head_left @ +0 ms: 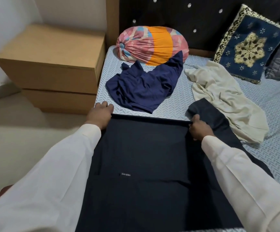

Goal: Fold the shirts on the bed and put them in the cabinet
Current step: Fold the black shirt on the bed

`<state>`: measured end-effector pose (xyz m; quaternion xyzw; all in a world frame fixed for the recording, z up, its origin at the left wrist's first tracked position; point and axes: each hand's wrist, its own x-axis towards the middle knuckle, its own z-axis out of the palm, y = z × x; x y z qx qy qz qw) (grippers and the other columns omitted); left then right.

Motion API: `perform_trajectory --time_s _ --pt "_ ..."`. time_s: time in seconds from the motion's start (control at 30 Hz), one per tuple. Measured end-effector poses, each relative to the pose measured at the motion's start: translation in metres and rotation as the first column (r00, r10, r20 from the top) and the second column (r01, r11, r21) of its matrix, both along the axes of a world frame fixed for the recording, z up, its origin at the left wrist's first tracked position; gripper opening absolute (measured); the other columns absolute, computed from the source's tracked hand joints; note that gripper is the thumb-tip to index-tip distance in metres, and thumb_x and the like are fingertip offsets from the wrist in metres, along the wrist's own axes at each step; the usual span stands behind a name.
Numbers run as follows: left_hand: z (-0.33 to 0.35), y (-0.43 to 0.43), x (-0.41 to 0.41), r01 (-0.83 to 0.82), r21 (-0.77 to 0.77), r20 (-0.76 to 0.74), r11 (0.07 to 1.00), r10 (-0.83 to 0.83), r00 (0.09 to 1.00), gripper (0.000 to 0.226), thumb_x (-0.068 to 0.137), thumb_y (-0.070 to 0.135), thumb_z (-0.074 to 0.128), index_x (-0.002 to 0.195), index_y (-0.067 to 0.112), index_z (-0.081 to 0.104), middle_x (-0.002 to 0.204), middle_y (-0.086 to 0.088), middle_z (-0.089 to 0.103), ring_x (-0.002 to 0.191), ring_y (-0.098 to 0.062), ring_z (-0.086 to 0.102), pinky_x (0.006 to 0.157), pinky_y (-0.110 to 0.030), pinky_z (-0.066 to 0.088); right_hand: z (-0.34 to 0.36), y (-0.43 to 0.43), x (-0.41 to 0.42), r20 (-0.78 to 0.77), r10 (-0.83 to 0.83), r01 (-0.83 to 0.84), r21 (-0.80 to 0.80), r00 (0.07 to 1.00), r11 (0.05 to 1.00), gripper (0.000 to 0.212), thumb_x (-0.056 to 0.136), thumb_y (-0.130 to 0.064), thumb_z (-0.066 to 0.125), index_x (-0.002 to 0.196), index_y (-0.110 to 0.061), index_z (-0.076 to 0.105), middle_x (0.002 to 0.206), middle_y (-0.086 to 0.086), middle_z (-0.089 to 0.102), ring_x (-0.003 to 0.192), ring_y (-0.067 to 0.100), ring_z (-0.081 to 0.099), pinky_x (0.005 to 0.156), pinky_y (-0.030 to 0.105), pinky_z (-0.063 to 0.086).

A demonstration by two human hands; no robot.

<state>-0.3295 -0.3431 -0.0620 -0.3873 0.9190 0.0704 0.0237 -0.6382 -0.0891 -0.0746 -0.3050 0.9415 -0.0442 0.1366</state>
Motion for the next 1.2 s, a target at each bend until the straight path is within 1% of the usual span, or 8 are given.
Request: perform_trajectory --time_s 0.17,0.37,0.53,0.83,0.97,1.03,1.13,1.2 --pt "0.01 0.03 0.041 0.024 -0.038 -0.293 0.999 -0.034 0.955 0.015 0.086 0.005 0.054 0.096 0.017 0.056 0.096 -0.007 0.058 0.092 -0.03 0.05 0.07 -0.042 0.043 0.026 0.029 0.014 0.187 -0.061 0.113 -0.28 0.981 0.953 0.011 0.093 -0.016 0.045 0.101 -0.017 0.038 0.099 0.022 0.058 0.076 0.034 0.067 0.062 0.046 0.061" --pt "0.01 0.086 0.098 0.028 -0.035 -0.481 0.999 -0.041 0.876 0.019 0.082 0.002 0.066 0.09 0.019 0.069 0.092 -0.001 0.063 0.089 -0.027 0.05 0.072 -0.042 0.047 0.04 0.105 0.063 -0.131 0.002 -0.046 -0.335 0.991 0.941 0.016 0.08 -0.016 0.062 0.095 -0.02 0.057 0.101 0.01 0.059 0.094 0.036 0.059 0.08 0.042 0.048" --pt "0.008 0.13 0.129 0.032 -0.048 -0.469 0.998 -0.05 0.882 0.025 0.077 -0.002 0.068 0.087 0.02 0.075 0.086 0.001 0.065 0.087 -0.026 0.053 0.073 -0.038 0.048 0.029 0.153 0.085 -0.128 0.047 -0.086 -0.318 0.991 0.944 0.017 0.077 -0.021 0.068 0.092 -0.026 0.062 0.093 -0.002 0.049 0.089 0.031 0.06 0.072 0.038 0.05" --pt "-0.01 0.152 0.15 0.013 -0.109 -0.351 0.994 -0.051 0.935 0.03 0.067 -0.002 0.072 0.087 0.02 0.079 0.084 0.002 0.066 0.081 -0.029 0.055 0.07 -0.039 0.051 0.022 0.168 0.101 -0.106 0.033 -0.059 -0.255 0.994 0.965 0.014 0.075 -0.025 0.069 0.089 -0.024 0.066 0.096 -0.003 0.048 0.095 0.025 0.057 0.069 0.033 0.046" --pt "-0.014 0.159 0.146 -0.069 -0.112 -0.27 0.991 0.037 0.962 0.038 0.062 0.001 0.071 0.095 0.019 0.078 0.109 -0.008 0.067 0.103 -0.036 0.058 0.094 -0.048 0.044 0.018 0.17 0.112 -0.086 0.05 -0.065 -0.174 0.995 0.983 0.008 0.075 -0.033 0.067 0.081 -0.028 0.067 0.099 -0.004 0.045 0.107 0.024 0.047 0.071 0.033 0.043" --pt "-0.012 0.172 0.131 -0.058 -0.107 -0.271 0.993 0.027 0.962 0.052 0.065 0.008 0.063 0.116 0.017 0.071 0.133 -0.018 0.057 0.127 -0.041 0.048 0.108 -0.058 0.03 0.016 0.167 0.119 -0.212 0.062 -0.123 -0.287 0.975 0.95 0.012 0.07 -0.037 0.067 0.077 -0.027 0.066 0.105 -0.003 0.048 0.104 0.027 0.046 0.075 0.034 0.044" --pt "-0.006 0.205 0.087 0.138 0.003 -0.293 0.99 -0.132 0.947 0.067 0.079 0.03 0.038 0.145 0.02 0.046 0.154 -0.019 0.033 0.145 -0.04 0.024 0.116 -0.061 0.018 0.018 0.144 0.133 -0.412 0.072 -0.253 -0.403 0.909 0.88 0.024 0.063 -0.039 0.067 0.079 -0.024 0.059 0.106 0.0 0.052 0.098 0.028 0.047 0.077 0.037 0.04" --pt "-0.007 0.23 0.055 0.221 0.129 -0.247 0.967 -0.184 0.951 0.075 0.085 0.053 0.019 0.155 0.026 0.021 0.163 -0.014 0.01 0.15 -0.034 0.004 0.12 -0.053 0.005 0.015 0.118 0.137 -0.412 0.177 -0.301 -0.257 0.894 0.918 0.037 0.063 -0.041 0.065 0.095 -0.023 0.057 0.109 0.003 0.053 0.101 0.029 0.048 0.079 0.039 0.039"
